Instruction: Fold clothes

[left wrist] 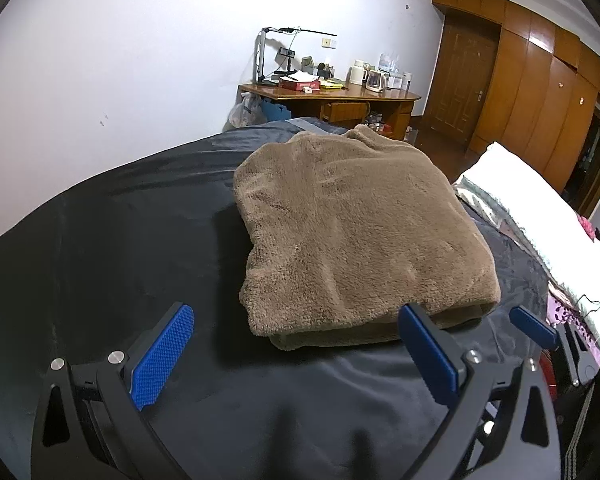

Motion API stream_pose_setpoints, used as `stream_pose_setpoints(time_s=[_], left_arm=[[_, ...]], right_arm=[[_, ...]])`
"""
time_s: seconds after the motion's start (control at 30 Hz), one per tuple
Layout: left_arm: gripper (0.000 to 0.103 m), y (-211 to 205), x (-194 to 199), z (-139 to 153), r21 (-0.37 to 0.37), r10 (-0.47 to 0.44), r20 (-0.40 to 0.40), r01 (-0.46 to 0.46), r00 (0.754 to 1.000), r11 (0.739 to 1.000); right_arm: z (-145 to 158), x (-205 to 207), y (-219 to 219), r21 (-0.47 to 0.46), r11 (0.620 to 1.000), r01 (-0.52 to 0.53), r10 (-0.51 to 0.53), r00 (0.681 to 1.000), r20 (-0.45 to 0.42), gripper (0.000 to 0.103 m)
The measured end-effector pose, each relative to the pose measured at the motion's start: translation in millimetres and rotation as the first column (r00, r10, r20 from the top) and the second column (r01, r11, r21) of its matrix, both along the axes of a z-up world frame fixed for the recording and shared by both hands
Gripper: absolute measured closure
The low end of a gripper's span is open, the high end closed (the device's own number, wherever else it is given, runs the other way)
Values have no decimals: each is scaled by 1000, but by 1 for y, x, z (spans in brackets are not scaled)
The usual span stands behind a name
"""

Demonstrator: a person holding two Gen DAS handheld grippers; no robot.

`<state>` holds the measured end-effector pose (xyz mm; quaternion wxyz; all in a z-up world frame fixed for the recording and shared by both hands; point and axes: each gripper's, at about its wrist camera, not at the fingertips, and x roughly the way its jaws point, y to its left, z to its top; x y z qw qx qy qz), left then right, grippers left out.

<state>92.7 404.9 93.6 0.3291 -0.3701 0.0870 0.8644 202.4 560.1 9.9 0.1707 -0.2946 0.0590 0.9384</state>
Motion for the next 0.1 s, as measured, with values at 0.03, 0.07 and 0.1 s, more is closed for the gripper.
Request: stream_pose_setpoints(time_s=[0.03, 0.07, 0.1], left_arm=[[1, 0, 0, 0, 1, -2, -1, 2, 1000, 1000], [1, 0, 1, 1, 1, -6, -2, 6, 1000, 1000], [1, 1, 1, 1, 2, -9, -2, 9, 1000, 1000]], right_arm=[[0, 0, 0, -1, 1000, 2, -2, 1000, 0, 1], [0, 1, 1, -2, 1000, 4, -4, 1000, -1, 1], [0, 1, 1, -2, 1000, 5, -5, 1000, -1, 1]])
